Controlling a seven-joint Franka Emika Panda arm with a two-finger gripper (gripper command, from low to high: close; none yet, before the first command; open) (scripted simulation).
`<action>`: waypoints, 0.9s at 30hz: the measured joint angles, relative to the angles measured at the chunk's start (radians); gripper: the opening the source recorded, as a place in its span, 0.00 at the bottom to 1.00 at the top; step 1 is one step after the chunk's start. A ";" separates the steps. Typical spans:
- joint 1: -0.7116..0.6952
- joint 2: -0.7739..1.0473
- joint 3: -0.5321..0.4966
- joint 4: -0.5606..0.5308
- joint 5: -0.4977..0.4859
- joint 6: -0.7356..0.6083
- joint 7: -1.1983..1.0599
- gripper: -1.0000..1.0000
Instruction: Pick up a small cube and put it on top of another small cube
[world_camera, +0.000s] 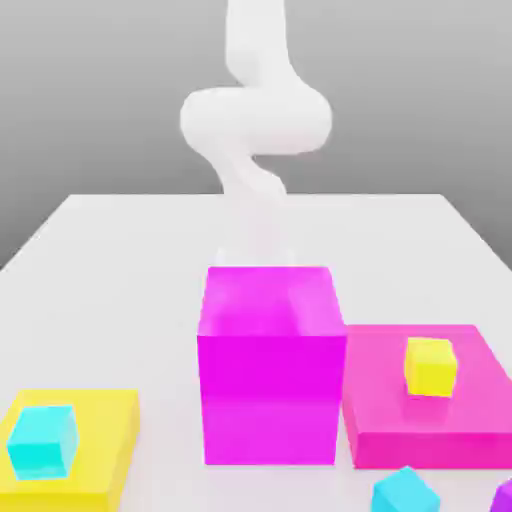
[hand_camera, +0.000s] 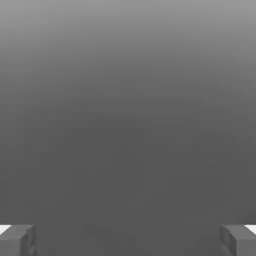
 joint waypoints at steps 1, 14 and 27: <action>0.002 0.008 0.013 0.001 -0.026 0.003 -0.025 0.50; 0.025 0.180 0.138 0.016 -0.312 0.010 -0.348 0.50; 0.058 0.431 0.174 0.035 -0.516 -0.002 -0.734 0.50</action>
